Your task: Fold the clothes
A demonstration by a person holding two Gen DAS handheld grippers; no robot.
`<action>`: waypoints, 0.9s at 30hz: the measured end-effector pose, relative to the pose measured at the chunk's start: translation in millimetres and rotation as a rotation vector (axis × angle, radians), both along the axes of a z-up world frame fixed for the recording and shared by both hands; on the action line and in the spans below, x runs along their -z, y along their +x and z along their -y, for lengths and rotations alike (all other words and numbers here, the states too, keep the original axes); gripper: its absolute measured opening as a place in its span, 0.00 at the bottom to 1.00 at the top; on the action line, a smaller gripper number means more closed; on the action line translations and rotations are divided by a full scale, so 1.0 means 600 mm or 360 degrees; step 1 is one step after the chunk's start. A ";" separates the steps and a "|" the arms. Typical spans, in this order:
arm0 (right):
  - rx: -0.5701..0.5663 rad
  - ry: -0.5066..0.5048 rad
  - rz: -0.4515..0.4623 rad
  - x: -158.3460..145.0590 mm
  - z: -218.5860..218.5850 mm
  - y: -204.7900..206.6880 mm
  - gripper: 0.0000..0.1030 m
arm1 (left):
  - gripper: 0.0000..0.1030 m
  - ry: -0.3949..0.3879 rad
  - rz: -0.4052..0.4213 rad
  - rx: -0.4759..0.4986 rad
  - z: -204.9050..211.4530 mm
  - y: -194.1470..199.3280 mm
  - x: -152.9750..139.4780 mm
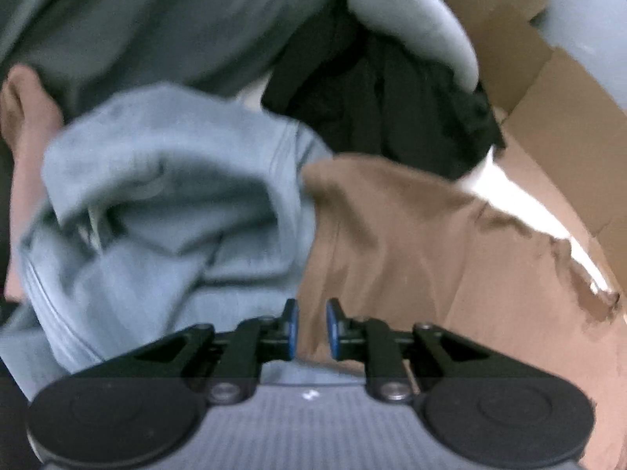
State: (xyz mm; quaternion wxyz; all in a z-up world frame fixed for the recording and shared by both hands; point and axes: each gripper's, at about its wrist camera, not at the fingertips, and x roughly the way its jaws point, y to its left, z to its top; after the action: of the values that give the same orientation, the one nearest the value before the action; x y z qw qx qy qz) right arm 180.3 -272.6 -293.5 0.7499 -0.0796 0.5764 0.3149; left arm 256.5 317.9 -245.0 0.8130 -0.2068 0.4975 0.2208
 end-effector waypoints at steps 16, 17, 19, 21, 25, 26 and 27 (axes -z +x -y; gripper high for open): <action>0.0039 -0.0020 0.0047 -0.015 0.010 0.019 0.37 | 0.36 0.0158 0.0036 0.0159 -0.066 0.162 0.018; 0.0051 -0.0022 0.0048 -0.016 0.012 0.022 0.37 | 0.35 0.0177 0.0013 0.0170 -0.067 0.168 0.026; 0.0073 -0.0031 0.0045 -0.014 0.016 0.028 0.37 | 0.34 0.0215 -0.0033 0.0191 -0.067 0.179 0.044; 0.0085 -0.0046 0.0041 -0.010 0.019 0.034 0.37 | 0.33 0.0270 -0.0115 0.0226 -0.066 0.193 0.063; 0.0109 -0.0079 0.0024 0.000 0.023 0.040 0.37 | 0.32 0.0307 -0.0122 0.0233 -0.074 0.208 0.086; 0.0115 -0.0087 0.0018 0.003 0.023 0.041 0.37 | 0.32 0.0287 -0.0118 0.0230 -0.077 0.211 0.092; 0.0119 -0.0095 0.0014 0.005 0.022 0.042 0.37 | 0.33 0.0267 -0.0113 0.0228 -0.080 0.214 0.097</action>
State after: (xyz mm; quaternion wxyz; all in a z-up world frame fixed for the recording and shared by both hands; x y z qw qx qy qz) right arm 205.3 -286.0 -296.3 0.7609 -0.0817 0.5847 0.2692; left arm 384.9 366.1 -303.3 0.8231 -0.0940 0.5192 0.2101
